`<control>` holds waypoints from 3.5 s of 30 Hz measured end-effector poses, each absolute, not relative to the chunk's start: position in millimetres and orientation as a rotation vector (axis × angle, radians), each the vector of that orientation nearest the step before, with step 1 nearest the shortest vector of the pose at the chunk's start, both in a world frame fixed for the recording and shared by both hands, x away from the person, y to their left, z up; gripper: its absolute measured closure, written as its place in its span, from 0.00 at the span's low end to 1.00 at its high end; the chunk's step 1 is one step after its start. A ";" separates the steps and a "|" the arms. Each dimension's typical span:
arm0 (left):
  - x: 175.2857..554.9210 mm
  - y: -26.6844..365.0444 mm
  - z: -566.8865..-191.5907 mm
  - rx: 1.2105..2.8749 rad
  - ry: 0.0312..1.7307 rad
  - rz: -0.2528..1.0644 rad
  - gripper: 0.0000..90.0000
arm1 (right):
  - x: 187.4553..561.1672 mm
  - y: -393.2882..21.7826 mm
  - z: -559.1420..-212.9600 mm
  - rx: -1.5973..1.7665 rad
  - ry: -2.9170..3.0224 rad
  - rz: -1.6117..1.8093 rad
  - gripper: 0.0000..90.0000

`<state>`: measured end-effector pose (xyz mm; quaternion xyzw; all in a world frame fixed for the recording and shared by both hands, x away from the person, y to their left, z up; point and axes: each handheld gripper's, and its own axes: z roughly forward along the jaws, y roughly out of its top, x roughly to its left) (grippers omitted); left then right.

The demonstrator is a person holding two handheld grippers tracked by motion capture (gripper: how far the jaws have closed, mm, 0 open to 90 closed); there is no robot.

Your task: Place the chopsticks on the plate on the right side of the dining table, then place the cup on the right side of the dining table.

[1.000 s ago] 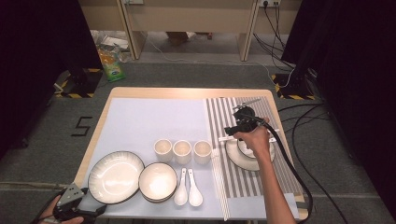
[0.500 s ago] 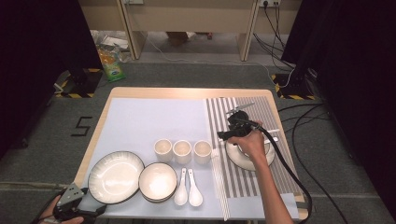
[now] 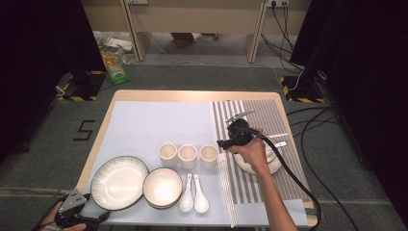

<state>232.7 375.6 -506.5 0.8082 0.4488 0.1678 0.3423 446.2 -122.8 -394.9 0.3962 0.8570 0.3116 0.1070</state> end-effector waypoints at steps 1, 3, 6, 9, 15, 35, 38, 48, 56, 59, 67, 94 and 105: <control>232.8 375.6 -506.5 2.101 1.167 0.436 0.00 | 445.5 -121.6 -395.1 1.163 2.526 0.920 0.46; 232.9 375.4 -506.5 2.100 1.169 0.435 0.00 | 443.8 -119.0 -395.2 1.149 2.530 0.932 0.46; 232.9 375.5 -506.4 2.103 1.167 0.435 0.00 | 440.7 -114.2 -395.8 1.131 2.542 0.934 0.46; 232.9 375.5 -506.4 2.104 1.167 0.435 0.00 | 437.5 -108.4 -397.4 1.107 2.553 0.931 0.46; 233.1 375.3 -506.3 2.103 1.169 0.434 0.00 | 432.4 -101.4 -401.4 1.084 2.565 0.935 0.46; 233.4 375.2 -506.1 2.107 1.169 0.438 0.00 | 435.7 -95.3 -412.1 1.083 2.583 0.911 0.45; 233.0 375.3 -506.2 2.104 1.169 0.432 0.00 | 435.0 -95.3 -412.2 1.087 2.585 0.910 0.45; 232.5 375.7 -506.4 2.101 1.167 0.434 0.00 | 436.4 -91.5 -419.2 1.084 2.601 0.899 0.46; 232.6 375.6 -506.5 2.101 1.166 0.435 0.00 | 438.8 -86.8 -429.4 1.091 2.611 0.891 0.48; 232.7 375.6 -506.5 2.102 1.166 0.435 0.00 | 438.8 -84.8 -433.1 1.082 2.618 0.891 0.50; 232.6 375.6 -506.8 2.099 1.166 0.436 0.00 | 442.7 -84.1 -442.5 1.061 2.636 0.865 0.59; 232.8 375.3 -506.9 2.098 1.167 0.438 0.00 | 437.5 -95.4 -447.6 0.949 2.629 0.898 0.87; 232.4 375.3 -506.9 2.096 1.169 0.431 0.00 | 435.7 -102.0 -444.9 0.953 2.605 0.946 0.91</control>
